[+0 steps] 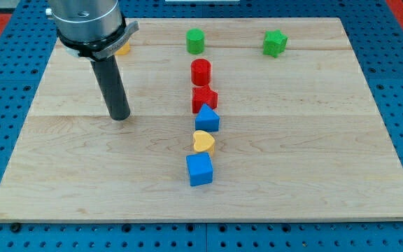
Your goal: Place the arm in between the green circle and yellow hexagon
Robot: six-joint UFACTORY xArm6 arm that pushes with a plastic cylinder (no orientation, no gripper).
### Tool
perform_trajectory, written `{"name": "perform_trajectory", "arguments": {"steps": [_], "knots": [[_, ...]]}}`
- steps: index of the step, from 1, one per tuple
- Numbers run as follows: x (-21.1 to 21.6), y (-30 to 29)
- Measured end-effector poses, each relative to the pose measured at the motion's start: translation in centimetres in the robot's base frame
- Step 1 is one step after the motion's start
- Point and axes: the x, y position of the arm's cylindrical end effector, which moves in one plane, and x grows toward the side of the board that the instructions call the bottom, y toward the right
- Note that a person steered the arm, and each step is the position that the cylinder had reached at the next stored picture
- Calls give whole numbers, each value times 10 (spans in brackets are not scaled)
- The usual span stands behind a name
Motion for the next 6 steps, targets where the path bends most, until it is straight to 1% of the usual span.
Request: {"name": "perform_trajectory", "arguments": {"steps": [2, 4, 5, 6], "knots": [[10, -8], [37, -8], [28, -8], [-43, -8]]}}
